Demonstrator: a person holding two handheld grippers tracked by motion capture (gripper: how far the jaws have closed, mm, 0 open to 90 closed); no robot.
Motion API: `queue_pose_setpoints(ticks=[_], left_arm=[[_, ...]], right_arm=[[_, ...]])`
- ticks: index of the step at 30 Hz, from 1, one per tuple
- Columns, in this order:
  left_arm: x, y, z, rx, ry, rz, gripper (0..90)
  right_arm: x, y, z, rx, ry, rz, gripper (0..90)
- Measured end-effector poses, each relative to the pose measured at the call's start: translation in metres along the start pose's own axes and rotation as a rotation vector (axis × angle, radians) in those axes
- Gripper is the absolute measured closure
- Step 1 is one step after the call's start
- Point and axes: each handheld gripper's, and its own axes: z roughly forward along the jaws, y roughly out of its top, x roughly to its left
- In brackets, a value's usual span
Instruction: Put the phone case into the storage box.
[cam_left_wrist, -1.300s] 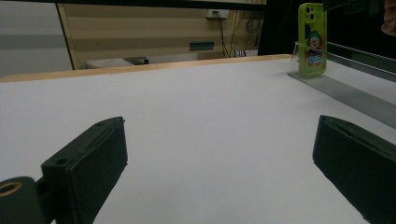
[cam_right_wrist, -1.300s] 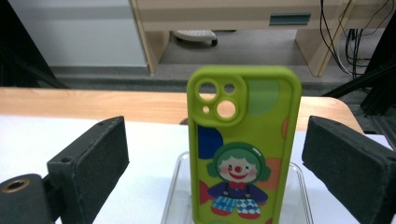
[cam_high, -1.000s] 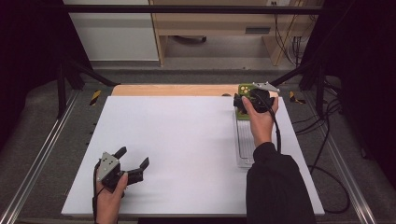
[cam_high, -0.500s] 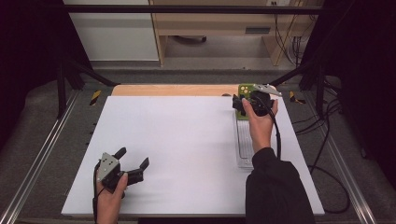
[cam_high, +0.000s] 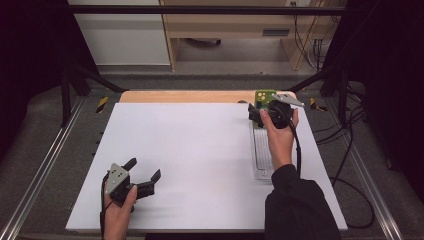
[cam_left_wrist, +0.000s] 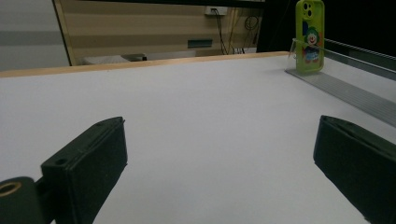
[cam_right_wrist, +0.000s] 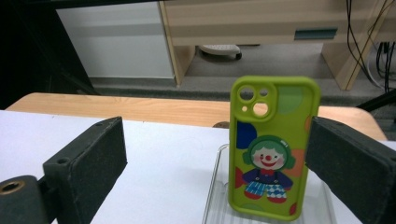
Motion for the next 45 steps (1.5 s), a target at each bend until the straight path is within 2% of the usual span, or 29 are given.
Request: queue_pose_setpoints(ticks=[10, 16, 20, 23, 31, 45], left_arm=[[0.002, -0.001, -0.007, -0.002, 0.007, -0.018, 2.1], [0.005, 0.000, -0.016, -0.007, 0.011, -0.022, 2.0], [0.002, -0.001, -0.019, 0.003, 0.001, -0.019, 2.1], [0.000, 0.000, -0.021, 0.006, -0.001, -0.002, 2.1], [-0.002, -0.001, -0.028, 0.004, -0.010, 0.003, 2.1], [0.007, -0.001, -0.042, -0.028, -0.012, -0.032, 2.0]], right_arm=[[-0.003, 0.011, -0.025, -0.031, 0.015, -0.017, 4.8], [-0.004, 0.015, -0.039, -0.037, 0.027, -0.055, 4.9], [-0.003, 0.013, -0.051, -0.045, 0.046, -0.074, 4.9], [-0.003, 0.010, -0.058, -0.048, 0.059, -0.080, 4.9], [-0.003, 0.009, -0.075, -0.066, 0.073, -0.097, 4.1], [-0.007, 0.007, -0.103, -0.088, 0.112, -0.140, 3.6]])
